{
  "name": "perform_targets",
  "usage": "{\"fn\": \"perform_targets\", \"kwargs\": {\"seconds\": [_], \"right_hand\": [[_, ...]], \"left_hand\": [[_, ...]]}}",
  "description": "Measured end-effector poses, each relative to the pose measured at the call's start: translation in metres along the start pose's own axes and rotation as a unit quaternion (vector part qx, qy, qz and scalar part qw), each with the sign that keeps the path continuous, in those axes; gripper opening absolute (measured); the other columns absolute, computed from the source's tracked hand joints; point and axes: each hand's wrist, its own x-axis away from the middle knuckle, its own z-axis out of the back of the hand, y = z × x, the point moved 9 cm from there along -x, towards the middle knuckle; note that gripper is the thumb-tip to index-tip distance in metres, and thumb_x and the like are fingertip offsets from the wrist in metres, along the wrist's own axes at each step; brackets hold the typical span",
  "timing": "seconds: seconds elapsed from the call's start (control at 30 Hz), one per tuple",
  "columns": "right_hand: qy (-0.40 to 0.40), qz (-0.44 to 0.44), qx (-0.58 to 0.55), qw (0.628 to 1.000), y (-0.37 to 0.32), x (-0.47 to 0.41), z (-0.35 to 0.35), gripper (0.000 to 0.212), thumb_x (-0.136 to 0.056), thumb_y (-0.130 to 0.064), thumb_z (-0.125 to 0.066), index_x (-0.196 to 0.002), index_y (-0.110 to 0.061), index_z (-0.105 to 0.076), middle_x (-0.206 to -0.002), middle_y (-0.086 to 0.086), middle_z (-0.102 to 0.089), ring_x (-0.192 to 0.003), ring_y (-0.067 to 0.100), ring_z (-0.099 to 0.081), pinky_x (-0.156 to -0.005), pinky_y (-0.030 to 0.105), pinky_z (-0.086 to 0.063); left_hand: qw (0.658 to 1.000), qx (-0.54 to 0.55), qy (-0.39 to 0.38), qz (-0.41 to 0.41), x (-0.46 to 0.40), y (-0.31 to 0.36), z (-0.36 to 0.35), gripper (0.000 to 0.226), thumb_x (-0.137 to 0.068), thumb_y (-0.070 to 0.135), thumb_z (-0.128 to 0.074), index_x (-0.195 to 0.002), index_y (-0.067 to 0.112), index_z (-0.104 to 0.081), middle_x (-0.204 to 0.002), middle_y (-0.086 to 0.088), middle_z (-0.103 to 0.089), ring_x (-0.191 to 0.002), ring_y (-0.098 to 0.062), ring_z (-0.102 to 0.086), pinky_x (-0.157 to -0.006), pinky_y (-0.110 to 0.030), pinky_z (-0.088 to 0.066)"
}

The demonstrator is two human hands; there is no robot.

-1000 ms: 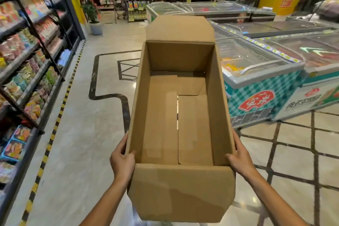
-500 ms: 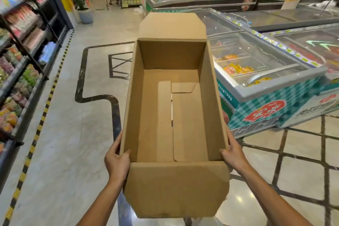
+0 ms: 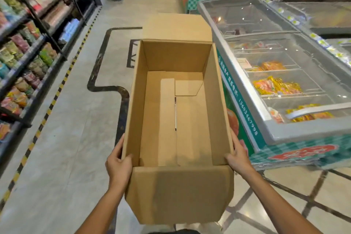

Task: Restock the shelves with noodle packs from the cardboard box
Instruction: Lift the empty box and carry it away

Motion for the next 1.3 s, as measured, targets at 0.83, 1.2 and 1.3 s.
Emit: {"fn": "perform_targets", "kwargs": {"seconds": [0.83, 1.2, 1.3], "right_hand": [[-0.055, -0.142, 0.000, 0.988, 0.333, -0.365, -0.140, 0.106, -0.071, 0.006, -0.059, -0.130, -0.076, -0.027, -0.146, -0.004, -0.049, -0.133, 0.017, -0.048, -0.109, 0.037, -0.043], [-0.091, -0.178, -0.007, 0.980, 0.533, -0.435, -0.215, 0.108, -0.080, 0.014, -0.064, -0.150, -0.053, -0.018, -0.141, -0.004, -0.045, -0.127, 0.021, -0.049, -0.101, 0.053, -0.049], [-0.087, -0.189, 0.009, 0.978, 0.561, -0.431, -0.228, 0.109, -0.081, 0.014, -0.064, -0.150, -0.054, -0.014, -0.142, -0.003, -0.044, -0.127, 0.021, -0.048, -0.103, 0.055, -0.047]], "left_hand": [[0.978, -0.114, -0.031, 0.169, -0.261, -0.287, -0.291, 0.069, -0.083, -0.014, -0.065, -0.136, 0.030, -0.059, -0.135, 0.014, -0.060, -0.121, -0.012, -0.058, -0.104, -0.039, -0.049], [0.976, -0.125, -0.027, 0.178, -0.292, -0.478, -0.379, 0.061, -0.088, -0.010, -0.063, -0.136, 0.028, -0.058, -0.128, 0.016, -0.060, -0.113, -0.009, -0.057, -0.100, -0.026, -0.042], [0.970, -0.140, -0.040, 0.192, -0.286, -0.519, -0.386, 0.064, -0.089, -0.007, -0.064, -0.137, 0.034, -0.056, -0.130, 0.015, -0.060, -0.112, -0.011, -0.058, -0.101, -0.034, -0.047]]}}
